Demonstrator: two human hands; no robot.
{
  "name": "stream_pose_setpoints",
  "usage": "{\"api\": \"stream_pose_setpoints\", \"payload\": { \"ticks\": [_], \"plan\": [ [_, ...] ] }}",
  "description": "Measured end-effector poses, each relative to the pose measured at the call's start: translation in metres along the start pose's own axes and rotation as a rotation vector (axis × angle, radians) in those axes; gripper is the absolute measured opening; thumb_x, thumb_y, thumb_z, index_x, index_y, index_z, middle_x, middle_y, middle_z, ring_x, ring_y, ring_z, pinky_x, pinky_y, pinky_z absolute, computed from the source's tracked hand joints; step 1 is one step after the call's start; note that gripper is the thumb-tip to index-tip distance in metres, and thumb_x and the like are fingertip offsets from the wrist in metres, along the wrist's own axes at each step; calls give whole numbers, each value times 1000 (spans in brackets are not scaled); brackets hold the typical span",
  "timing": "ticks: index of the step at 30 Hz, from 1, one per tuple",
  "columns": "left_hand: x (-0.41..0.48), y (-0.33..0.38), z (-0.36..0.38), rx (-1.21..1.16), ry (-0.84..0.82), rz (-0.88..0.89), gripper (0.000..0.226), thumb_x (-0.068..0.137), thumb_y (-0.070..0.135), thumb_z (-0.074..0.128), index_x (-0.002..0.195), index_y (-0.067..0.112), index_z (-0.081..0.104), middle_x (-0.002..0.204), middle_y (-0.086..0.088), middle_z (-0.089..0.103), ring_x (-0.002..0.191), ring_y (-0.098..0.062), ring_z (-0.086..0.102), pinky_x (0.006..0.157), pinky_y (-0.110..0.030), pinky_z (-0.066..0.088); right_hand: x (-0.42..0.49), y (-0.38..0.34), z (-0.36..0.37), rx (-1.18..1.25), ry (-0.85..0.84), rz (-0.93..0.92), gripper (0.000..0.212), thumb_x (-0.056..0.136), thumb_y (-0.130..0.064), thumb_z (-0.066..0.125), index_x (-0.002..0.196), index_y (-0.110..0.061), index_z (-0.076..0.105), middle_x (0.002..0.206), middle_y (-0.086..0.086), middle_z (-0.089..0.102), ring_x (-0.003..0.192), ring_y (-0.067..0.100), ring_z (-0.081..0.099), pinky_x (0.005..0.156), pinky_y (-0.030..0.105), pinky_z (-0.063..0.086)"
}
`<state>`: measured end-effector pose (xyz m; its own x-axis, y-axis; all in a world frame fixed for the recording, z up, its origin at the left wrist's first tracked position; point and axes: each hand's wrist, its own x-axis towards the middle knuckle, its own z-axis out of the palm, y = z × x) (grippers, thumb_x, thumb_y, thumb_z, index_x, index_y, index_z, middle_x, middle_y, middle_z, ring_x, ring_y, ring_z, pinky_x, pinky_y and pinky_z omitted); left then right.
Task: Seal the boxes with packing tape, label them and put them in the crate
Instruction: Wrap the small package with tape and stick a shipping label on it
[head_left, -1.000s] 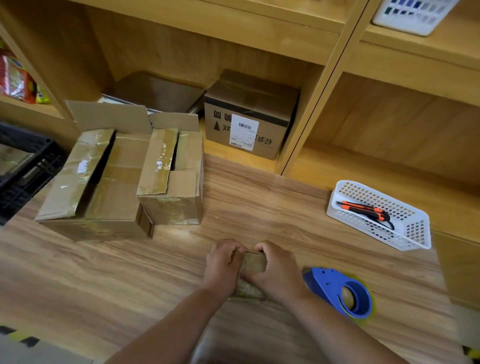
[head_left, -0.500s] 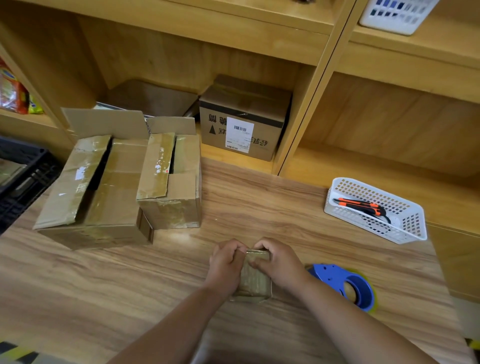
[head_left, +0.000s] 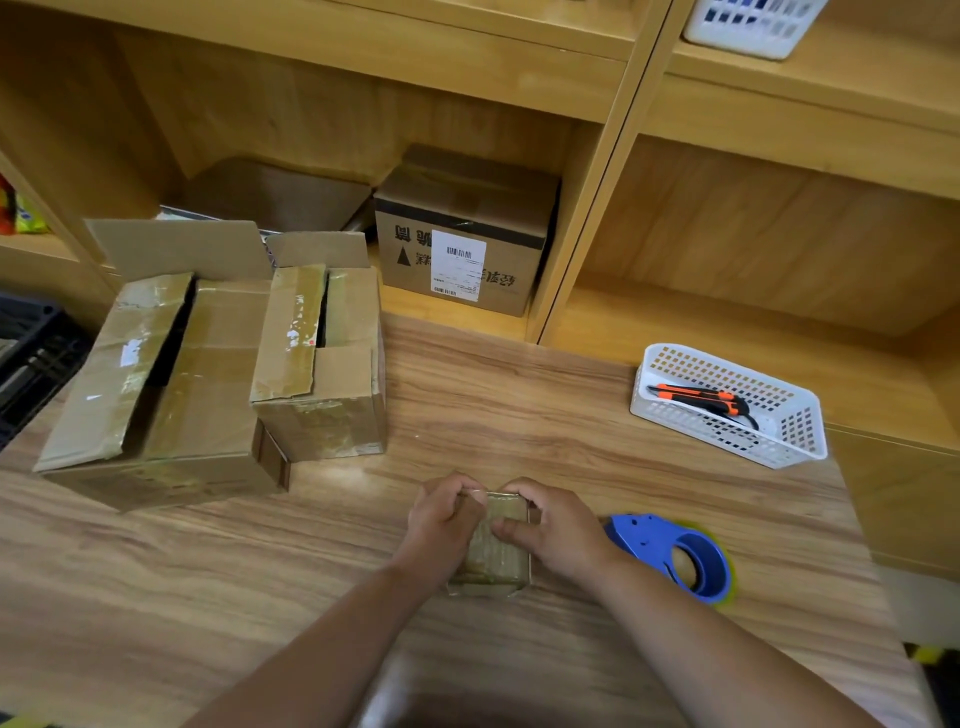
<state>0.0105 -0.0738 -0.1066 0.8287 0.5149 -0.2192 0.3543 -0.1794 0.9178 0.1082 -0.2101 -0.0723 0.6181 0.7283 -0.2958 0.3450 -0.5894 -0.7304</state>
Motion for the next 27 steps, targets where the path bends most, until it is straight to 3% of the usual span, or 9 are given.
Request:
{"api": "stream_pose_setpoints", "payload": {
  "ticks": [4, 6, 8, 10, 14, 18, 22, 25, 27],
  "plan": [
    [-12, 8, -18, 107, -273, -33, 103, 47, 55, 73, 138, 31, 31, 129, 13, 38, 120, -5, 33, 98, -20, 28, -6, -1, 0, -3, -21, -9, 44, 80, -62, 58, 113, -33, 57, 95, -13, 66, 86, 4, 60, 81, 33, 49],
    [-15, 7, -23, 128, -332, -10, 115, 44, 57, 76, 143, 31, 24, 131, 14, 34, 121, -5, 32, 99, -22, 29, -10, -3, -3, 12, -110, 15, 67, 72, -75, 53, 125, -35, 48, 109, -16, 61, 98, 3, 58, 89, 34, 48],
    [-16, 5, -22, 156, -306, -4, 102, 48, 53, 76, 138, 32, 32, 125, 10, 36, 119, -8, 37, 96, -21, 32, -14, -6, -7, -4, -210, 52, 91, 63, -73, 65, 139, -36, 32, 123, -19, 49, 112, 3, 50, 96, 28, 44],
    [-15, 3, -20, 166, -264, -15, 90, 49, 53, 72, 130, 30, 38, 120, 8, 40, 115, -9, 41, 94, -21, 34, -16, -9, -7, -77, -230, 50, 96, 62, -63, 75, 141, -34, 28, 122, -18, 47, 112, 3, 48, 93, 23, 42],
    [-12, -1, -15, 122, -213, -13, 69, 50, 61, 57, 113, 38, 43, 115, 4, 49, 109, -11, 47, 93, -24, 38, -12, -8, -4, -99, -116, 14, 57, 71, -60, 71, 116, -33, 47, 93, -11, 61, 83, 6, 57, 67, 22, 43],
    [-10, -3, -10, 33, -163, -19, 31, 72, 45, 60, 100, 44, 46, 110, -1, 53, 100, -15, 51, 85, -27, 42, -4, -3, 4, -120, 96, 6, 17, 88, -49, 57, 87, -32, 54, 68, -1, 60, 62, 11, 53, 60, 33, 42],
    [-12, -3, -5, -27, -76, -9, 23, 90, 23, 59, 97, 43, 50, 99, 0, 53, 86, -15, 48, 78, -29, 41, -4, -5, 14, -32, 204, 8, 19, 95, -38, 50, 86, -26, 62, 67, -2, 60, 60, 10, 52, 61, 31, 41],
    [-14, 4, -6, -40, 5, 48, 26, 94, 15, 53, 85, 39, 55, 81, 10, 55, 79, -9, 50, 73, -24, 38, -8, -7, 19, -24, 253, -12, 17, 95, -35, 52, 87, -25, 64, 68, -3, 62, 62, 10, 53, 58, 24, 39],
    [-15, 14, -9, -28, 47, 85, 28, 94, 13, 51, 81, 36, 57, 82, 12, 59, 83, -6, 53, 73, -18, 37, -12, -12, 20, -31, 314, -61, 19, 94, -35, 53, 88, -23, 66, 65, -10, 60, 62, 6, 53, 57, 18, 37]
  ]
}}
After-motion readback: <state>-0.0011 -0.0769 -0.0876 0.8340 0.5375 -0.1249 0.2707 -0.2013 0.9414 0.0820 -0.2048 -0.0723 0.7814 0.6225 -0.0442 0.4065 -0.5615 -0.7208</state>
